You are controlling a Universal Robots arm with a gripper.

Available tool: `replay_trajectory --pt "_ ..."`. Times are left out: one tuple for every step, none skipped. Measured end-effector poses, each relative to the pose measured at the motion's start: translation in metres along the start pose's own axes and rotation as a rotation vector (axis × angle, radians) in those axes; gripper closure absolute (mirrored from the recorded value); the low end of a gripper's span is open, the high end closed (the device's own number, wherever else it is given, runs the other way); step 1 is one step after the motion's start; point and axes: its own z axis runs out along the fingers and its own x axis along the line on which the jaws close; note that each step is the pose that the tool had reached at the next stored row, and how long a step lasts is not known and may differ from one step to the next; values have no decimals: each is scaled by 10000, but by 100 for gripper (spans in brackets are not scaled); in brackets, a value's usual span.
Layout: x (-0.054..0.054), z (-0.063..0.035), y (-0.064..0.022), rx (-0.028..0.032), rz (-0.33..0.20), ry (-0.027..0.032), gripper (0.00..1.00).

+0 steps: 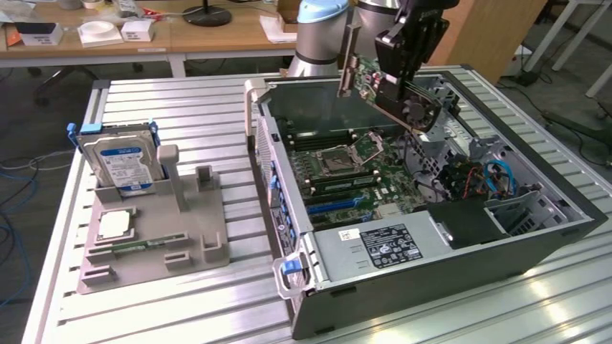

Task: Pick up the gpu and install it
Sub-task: 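Insert the gpu into the slot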

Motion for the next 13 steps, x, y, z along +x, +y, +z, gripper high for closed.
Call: replay_trajectory --pt "0 0 0 0 -52 -3 74" --pt "0 0 0 -1 -106 -6 74" --pt "0 0 0 -1 -163 -9 74" --pt "0 0 0 -1 -215 -11 74" --pt "0 0 0 -1 -269 -14 74" --pt "0 0 0 -2 -324 -17 74" --pt "0 0 0 -3 -377 -21 74" --pt "0 0 -1 -3 -433 -23 74" --pt "0 0 -1 -3 -489 -26 74" --pt "0 0 -1 -3 -544 -29 74" --pt "0 0 -1 -4 -602 -32 74" --pt "1 0 -1 -4 -656 -35 74" --pt "1 0 -1 -4 -710 -38 74"
